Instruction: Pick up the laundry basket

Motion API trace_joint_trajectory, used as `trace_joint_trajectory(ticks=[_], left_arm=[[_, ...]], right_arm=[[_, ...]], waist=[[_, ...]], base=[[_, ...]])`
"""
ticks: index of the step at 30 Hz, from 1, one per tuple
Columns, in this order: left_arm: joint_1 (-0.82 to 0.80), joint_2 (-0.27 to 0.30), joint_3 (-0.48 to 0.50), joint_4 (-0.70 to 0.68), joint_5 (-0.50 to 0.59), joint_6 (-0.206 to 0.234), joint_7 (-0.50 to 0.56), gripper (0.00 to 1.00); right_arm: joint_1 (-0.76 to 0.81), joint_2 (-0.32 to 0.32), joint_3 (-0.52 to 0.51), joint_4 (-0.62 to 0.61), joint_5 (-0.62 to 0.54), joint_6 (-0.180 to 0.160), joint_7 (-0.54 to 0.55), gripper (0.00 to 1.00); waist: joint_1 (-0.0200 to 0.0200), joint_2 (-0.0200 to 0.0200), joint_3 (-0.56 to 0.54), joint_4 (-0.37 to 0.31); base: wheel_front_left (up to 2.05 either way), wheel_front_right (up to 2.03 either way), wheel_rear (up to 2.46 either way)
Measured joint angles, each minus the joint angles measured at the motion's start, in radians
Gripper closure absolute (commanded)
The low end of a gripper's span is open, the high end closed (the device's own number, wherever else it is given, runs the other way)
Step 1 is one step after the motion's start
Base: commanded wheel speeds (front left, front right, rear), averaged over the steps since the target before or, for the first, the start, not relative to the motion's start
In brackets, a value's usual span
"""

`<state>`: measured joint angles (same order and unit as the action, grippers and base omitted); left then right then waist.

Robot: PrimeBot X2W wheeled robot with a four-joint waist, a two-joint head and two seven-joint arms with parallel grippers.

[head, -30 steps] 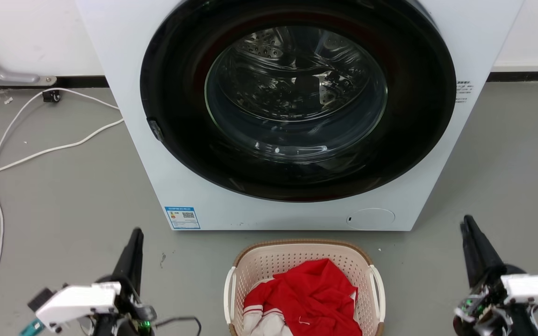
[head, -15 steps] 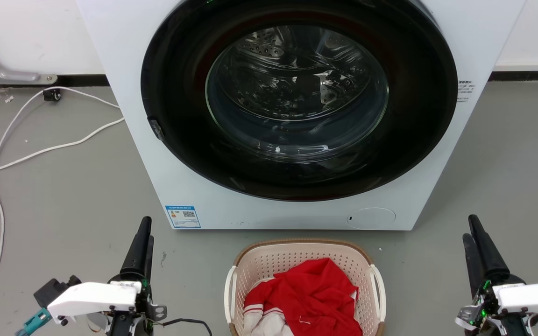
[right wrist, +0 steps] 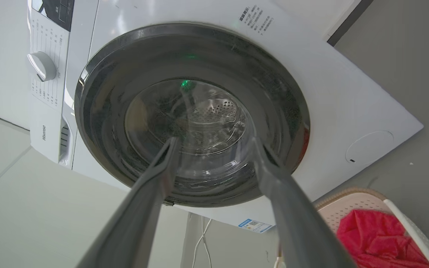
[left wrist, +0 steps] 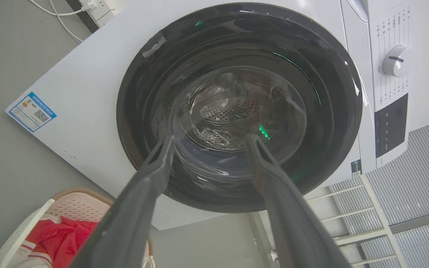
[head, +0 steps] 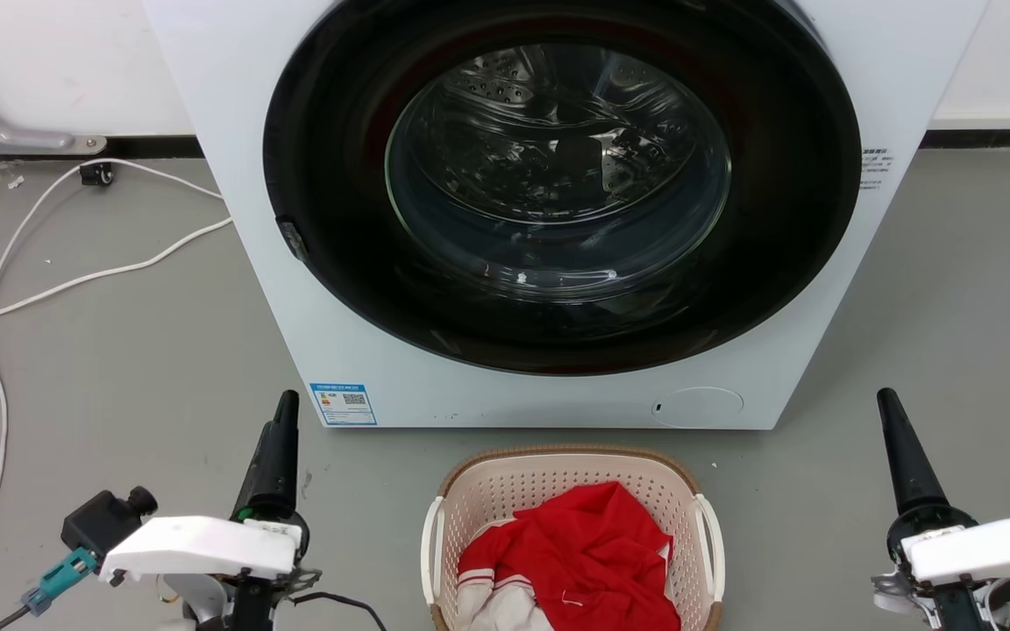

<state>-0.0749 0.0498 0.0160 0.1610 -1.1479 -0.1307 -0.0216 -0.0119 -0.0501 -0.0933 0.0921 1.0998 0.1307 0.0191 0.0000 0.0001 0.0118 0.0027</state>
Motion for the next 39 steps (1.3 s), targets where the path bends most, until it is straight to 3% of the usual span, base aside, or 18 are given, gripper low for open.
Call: trace_joint_trajectory(ticks=[16, 39], left_arm=[[0.003, 0.011, -0.036, -0.008, 0.326, 0.009, -0.054, 0.0], [0.008, 0.043, -0.086, 0.008, 0.647, 0.053, -0.123, 0.0]], right_arm=[[0.016, 0.0, 0.009, -0.084, -0.351, 0.0, 0.022, 0.0], [0.052, 0.0, 0.0, -0.114, -0.686, 0.0, 0.022, 0.0]], waist=[[0.0, 0.0, 0.003, 0.004], [0.0, 0.0, -0.006, 0.0]], base=[[0.0, 0.0, 0.0], [0.0, 0.0, 0.0]])
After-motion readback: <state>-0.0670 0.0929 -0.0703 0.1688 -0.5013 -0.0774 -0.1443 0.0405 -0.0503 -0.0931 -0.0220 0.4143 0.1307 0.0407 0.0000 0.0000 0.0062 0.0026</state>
